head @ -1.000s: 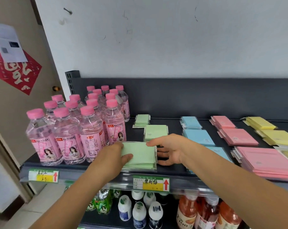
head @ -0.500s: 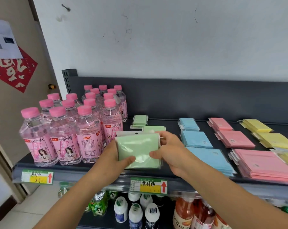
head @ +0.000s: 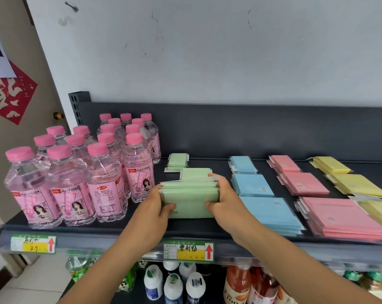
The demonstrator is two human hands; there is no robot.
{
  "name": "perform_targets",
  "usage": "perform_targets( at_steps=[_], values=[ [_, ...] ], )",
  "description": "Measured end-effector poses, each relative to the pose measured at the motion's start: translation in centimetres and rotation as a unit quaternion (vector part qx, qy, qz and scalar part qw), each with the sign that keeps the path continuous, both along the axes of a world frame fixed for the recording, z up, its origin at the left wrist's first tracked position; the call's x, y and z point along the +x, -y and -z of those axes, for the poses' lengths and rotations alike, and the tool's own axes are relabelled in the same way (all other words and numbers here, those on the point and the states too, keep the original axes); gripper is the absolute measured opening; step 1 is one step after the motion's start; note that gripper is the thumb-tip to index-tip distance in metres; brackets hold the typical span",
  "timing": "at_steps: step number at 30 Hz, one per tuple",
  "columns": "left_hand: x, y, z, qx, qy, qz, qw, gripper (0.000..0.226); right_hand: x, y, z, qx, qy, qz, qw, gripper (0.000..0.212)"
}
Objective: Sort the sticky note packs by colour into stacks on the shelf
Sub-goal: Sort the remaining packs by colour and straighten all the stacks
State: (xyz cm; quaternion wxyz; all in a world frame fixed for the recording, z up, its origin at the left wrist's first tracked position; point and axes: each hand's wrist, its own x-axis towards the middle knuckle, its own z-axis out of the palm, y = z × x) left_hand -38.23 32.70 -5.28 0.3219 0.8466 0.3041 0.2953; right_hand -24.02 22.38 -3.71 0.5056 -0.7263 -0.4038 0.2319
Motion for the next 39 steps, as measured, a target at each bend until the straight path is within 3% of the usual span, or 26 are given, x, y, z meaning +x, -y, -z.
perform_targets(
  at_steps=[4,7,9,12,17,22,23,25,26,28,31,35,39],
  values=[
    [0.5,-1.2,-1.9,-0.003,0.020,0.010,1.000,0.014,1.4,-0.2,-1.9,0.023,-0.033,-0.004,0.999,0.043],
    [0.8,-2.1,-2.7,-0.025,-0.026,0.034,0.999,0.008,3.0,0.3,-2.8,-0.018,0.040,-0.033,0.998,0.055],
    [0.9,-2.1,-2.3,-0.058,-0.123,0.059,0.989,0.015,3.5,0.3,-2.8,-0.119,0.118,-0.057,0.984,0.066],
    [1.0,-2.3,-1.7,-0.092,-0.210,0.065,0.971,0.035,3.5,-0.2,-2.8,-0.229,0.167,-0.104,0.953,0.065],
    [1.3,-2.4,-2.8,-0.060,-0.296,0.066,0.951,0.043,3.5,-1.4,-3.8,-0.305,0.232,-0.139,0.913,0.041],
    [1.4,-1.7,-3.8,-0.019,-0.356,0.065,0.932,0.041,3.6,-1.7,-4.5,-0.359,0.278,-0.189,0.871,0.037],
    [1.4,-1.4,-4.1,0.024,-0.370,0.060,0.927,0.038,4.0,-1.7,-4.9,-0.360,0.271,-0.195,0.871,0.032],
    [1.8,-0.9,-4.9,0.147,-0.350,0.025,0.925,0.028,5.0,-1.8,-6.3,-0.354,0.269,-0.200,0.873,0.023],
    [2.2,-0.5,-5.4,0.180,-0.299,0.012,0.937,0.022,5.4,-1.9,-7.2,-0.343,0.273,-0.199,0.877,0.030],
    [3.4,-0.4,-6.5,0.149,-0.167,0.005,0.975,0.016,6.5,-2.6,-8.9,-0.312,0.268,-0.182,0.893,0.053],
    [6.8,-2.2,-7.3,0.059,-0.043,-0.002,0.997,0.026,8.0,-4.3,-10.1,-0.249,0.246,-0.149,0.925,0.059],
    [11.4,-5.3,-6.0,0.009,-0.038,-0.058,0.998,0.044,10.1,-7.1,-8.8,-0.198,0.190,-0.103,0.956,0.054],
    [14.0,-9.1,-4.5,-0.012,-0.104,-0.119,0.987,0.032,11.7,-10.2,-7.0,-0.175,0.047,-0.058,0.982,0.044]
  ],
)
